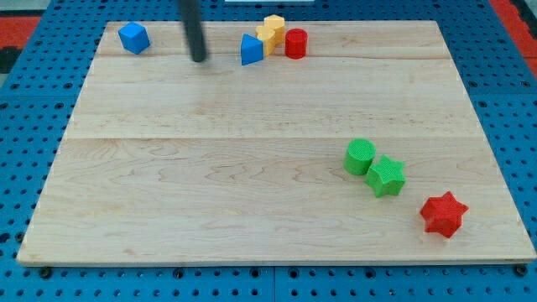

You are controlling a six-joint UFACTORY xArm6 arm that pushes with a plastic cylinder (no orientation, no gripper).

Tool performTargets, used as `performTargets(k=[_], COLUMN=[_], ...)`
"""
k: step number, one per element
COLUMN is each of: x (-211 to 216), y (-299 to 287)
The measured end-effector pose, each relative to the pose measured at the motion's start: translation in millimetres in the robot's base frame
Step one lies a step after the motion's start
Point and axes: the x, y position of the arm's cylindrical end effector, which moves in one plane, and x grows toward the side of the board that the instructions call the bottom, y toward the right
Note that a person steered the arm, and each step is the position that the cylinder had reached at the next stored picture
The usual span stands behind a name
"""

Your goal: Move your arm towards the red star

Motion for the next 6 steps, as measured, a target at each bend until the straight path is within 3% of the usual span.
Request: performTargets(k=[2, 3, 4, 5, 6], x=[151, 201, 250, 244, 208], y=[266, 333, 300, 255, 200])
